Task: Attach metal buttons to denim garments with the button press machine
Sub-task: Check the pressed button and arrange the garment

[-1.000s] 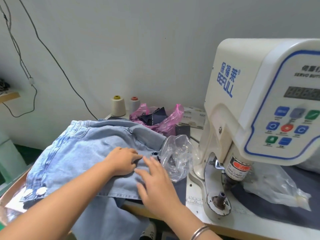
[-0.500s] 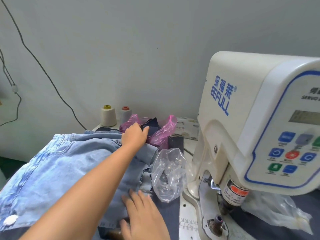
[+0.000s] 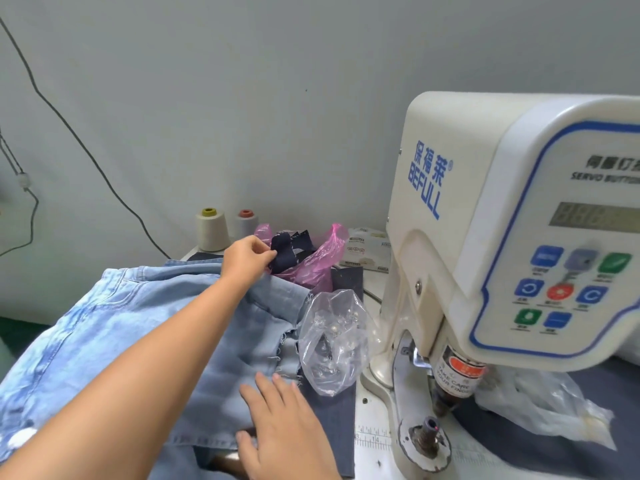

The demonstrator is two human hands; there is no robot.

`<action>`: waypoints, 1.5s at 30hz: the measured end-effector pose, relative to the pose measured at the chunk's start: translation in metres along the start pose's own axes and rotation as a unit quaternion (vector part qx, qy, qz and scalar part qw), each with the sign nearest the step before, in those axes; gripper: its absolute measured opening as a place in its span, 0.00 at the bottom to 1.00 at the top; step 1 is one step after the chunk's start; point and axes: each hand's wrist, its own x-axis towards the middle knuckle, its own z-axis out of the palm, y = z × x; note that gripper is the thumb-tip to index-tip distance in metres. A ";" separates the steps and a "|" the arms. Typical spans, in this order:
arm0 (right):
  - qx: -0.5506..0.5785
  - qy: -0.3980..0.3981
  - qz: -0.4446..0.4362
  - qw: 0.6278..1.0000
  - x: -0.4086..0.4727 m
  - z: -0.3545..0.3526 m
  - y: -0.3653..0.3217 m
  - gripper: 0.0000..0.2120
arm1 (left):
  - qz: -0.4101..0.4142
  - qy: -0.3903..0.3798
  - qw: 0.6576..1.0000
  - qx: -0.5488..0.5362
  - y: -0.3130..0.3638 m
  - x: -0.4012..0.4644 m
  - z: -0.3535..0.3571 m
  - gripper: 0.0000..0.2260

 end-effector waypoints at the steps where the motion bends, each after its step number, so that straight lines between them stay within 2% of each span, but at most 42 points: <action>1: 0.003 -0.001 0.001 1.000 0.000 0.000 0.000 0.29 | 0.014 0.006 1.000 0.010 0.000 -0.001 0.001 0.08; 2: 0.004 0.003 -0.001 1.000 -0.001 0.000 0.000 0.29 | 0.025 0.016 1.000 -0.002 0.001 -0.001 0.002 0.08; 6: -0.007 0.004 -0.009 1.000 -0.002 0.001 -0.001 0.29 | 0.066 0.016 0.984 -0.166 0.016 0.001 -0.004 0.10; 11: -0.021 0.002 -0.017 1.000 -0.001 -0.001 -0.001 0.28 | 0.113 0.045 0.961 -0.250 0.054 0.005 -0.031 0.10; 14: -0.029 0.002 -0.023 0.999 -0.001 -0.002 -0.001 0.27 | 0.108 0.046 0.936 -0.332 0.078 0.004 -0.052 0.08; 18: 0.002 -0.015 -0.004 1.000 -0.003 -0.011 0.000 0.26 | 0.119 0.047 0.926 -0.356 0.102 -0.009 -0.080 0.06; 20: 0.074 -0.035 -0.012 0.997 0.000 -0.009 0.004 0.28 | 0.128 0.054 0.913 -0.383 0.113 -0.019 -0.096 0.06; 23: 0.300 -0.061 0.034 0.951 0.002 -0.010 0.015 0.30 | 0.137 0.057 0.907 -0.394 0.121 -0.033 -0.122 0.06; 24: 0.383 -0.057 0.063 0.920 0.001 -0.012 0.018 0.29 | 0.144 0.048 0.912 -0.381 0.118 -0.038 -0.128 0.06; 26: 0.546 -0.045 0.106 0.830 -0.001 -0.018 0.025 0.26 | 0.152 0.032 0.935 -0.319 0.101 -0.048 -0.126 0.07; 28: 0.653 -0.008 0.137 0.745 -0.002 -0.022 0.032 0.21 | 0.132 0.018 0.961 -0.240 0.068 -0.057 -0.108 0.08; 29: 0.675 0.004 0.154 0.721 0.000 -0.023 0.034 0.22 | 0.113 0.007 0.972 -0.207 0.046 -0.062 -0.096 0.08; 30: 0.679 0.001 0.166 0.715 0.001 -0.025 0.033 0.23 | 0.093 -0.008 0.979 -0.180 0.025 -0.067 -0.082 0.07; 32: 0.641 -0.026 0.185 0.745 0.004 -0.025 0.027 0.23 | 0.045 -0.042 0.987 -0.148 -0.014 -0.076 -0.056 0.05; 34: 0.571 -0.060 0.184 0.798 0.006 -0.020 0.019 0.27 | -0.003 -0.073 0.988 -0.136 -0.041 -0.081 -0.038 0.06; 36: 0.501 -0.059 0.185 0.843 0.007 -0.013 0.013 0.33 | -0.032 -0.104 0.985 -0.137 -0.051 -0.079 -0.029 0.07; 37: 0.477 -0.046 0.191 0.856 0.008 -0.011 0.012 0.33 | -0.039 -0.120 0.981 -0.148 -0.051 -0.078 -0.027 0.08; 39: 0.458 -0.017 0.190 0.868 0.013 -0.009 0.009 0.30 | -0.040 -0.148 0.968 -0.200 -0.043 -0.073 -0.027 0.10; 42: 0.470 0.047 0.164 0.866 0.016 -0.008 0.006 0.25 | -0.013 -0.164 0.949 -0.270 -0.025 -0.065 -0.028 0.11; 44: 0.462 0.103 0.154 0.868 0.012 -0.010 0.004 0.21 | 0.005 -0.167 0.947 -0.274 -0.018 -0.060 -0.025 0.10; 45: 0.445 0.117 0.160 0.873 0.011 -0.010 0.004 0.19 | 0.018 -0.161 0.958 -0.238 -0.018 -0.059 -0.021 0.10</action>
